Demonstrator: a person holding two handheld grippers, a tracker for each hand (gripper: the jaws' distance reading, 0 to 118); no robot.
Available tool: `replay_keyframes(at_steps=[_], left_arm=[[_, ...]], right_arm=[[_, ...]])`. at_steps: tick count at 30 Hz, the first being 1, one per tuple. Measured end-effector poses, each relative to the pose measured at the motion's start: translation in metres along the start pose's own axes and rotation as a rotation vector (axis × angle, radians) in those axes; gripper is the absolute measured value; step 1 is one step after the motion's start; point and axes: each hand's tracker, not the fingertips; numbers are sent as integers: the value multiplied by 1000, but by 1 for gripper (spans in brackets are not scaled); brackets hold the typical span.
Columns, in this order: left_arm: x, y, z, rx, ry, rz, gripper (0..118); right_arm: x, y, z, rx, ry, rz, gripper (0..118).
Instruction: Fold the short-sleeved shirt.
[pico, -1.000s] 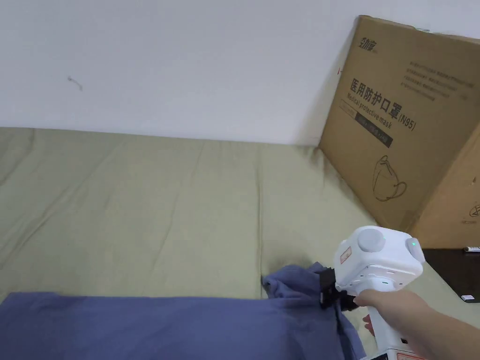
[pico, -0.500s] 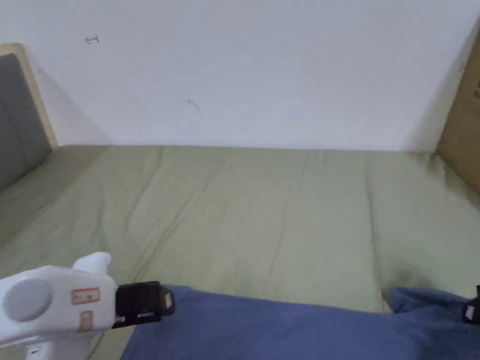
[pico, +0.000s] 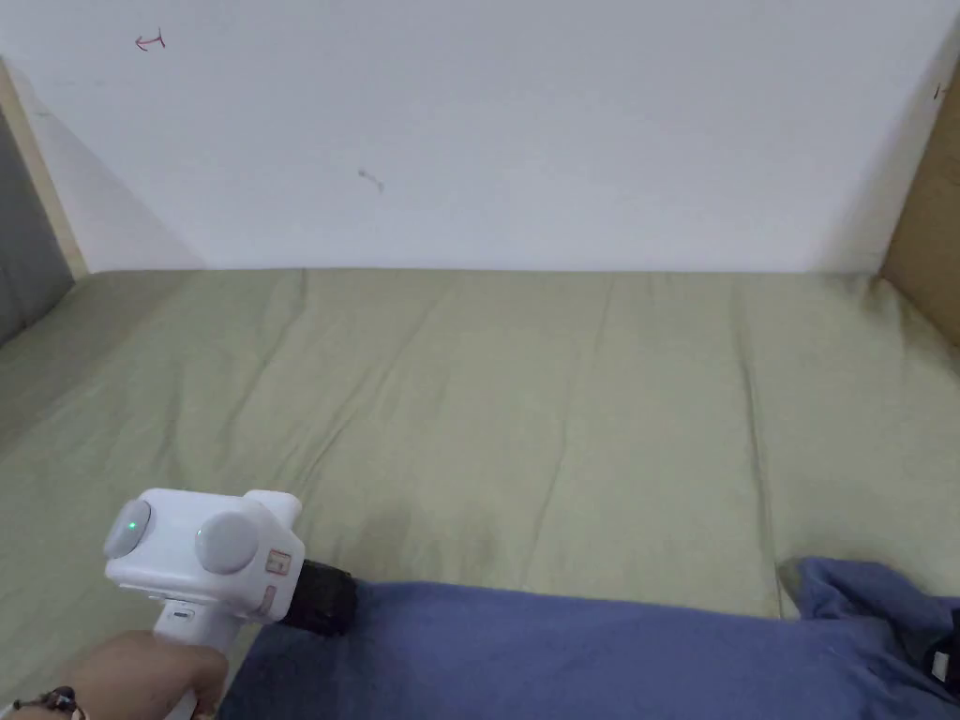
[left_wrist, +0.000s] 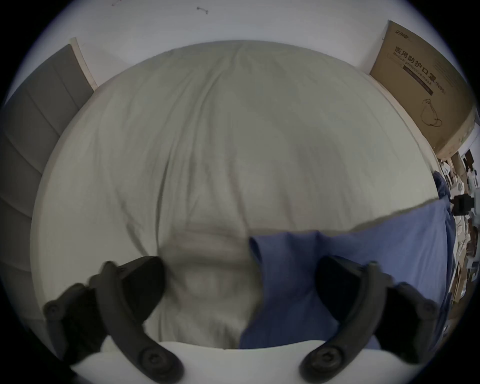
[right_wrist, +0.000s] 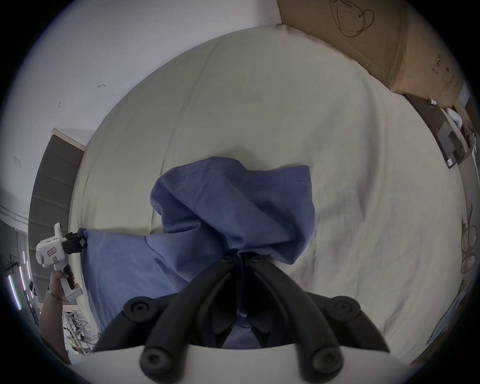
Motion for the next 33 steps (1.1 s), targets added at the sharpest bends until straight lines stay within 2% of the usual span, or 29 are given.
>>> replay_keyframes(at_steps=[1,2,3,4,5,6,8,9,12,16,19,22,27,30,33], left_arm=[[4,-2,11,24,4,-38,107],[8,-4,21,50,10,-71,90],[12,-6,31,68,5,-99,64],[14,-8,40,81,-15,-110,29],[19,-10,44,76,-58,-109,3],[26,-14,51,104,64,-134,3],[28,-16,66,126,27,-115,2],[26,-16,78,145,-45,-74,2],[23,-17,124,229,-29,-35,2],[21,-19,208,315,-62,-47,2],[22,-19,275,400,-95,-44,2],[27,-17,338,503,-57,-58,2],[24,2,422,617,-82,-6,2],[25,21,455,669,-72,-7,2],[24,48,474,710,-65,18,2]], right_arm=[[2,1,0,4,3,-4,4],[1,1,0,7,5,-6,3],[-1,0,1,13,8,-9,4],[-2,-2,3,20,9,-15,3],[-1,-1,5,28,15,-22,3],[-2,-3,10,38,25,-28,3],[-8,-8,24,75,23,-25,3],[-10,-11,37,102,24,-6,3],[-17,-21,87,187,39,54,3],[-21,-36,174,299,102,19,3],[-24,-45,240,395,168,30,3],[-32,-49,299,484,140,69,3],[-51,-37,383,600,141,81,4],[-70,-13,419,659,117,136,3],[-90,19,444,705,108,141,3]])
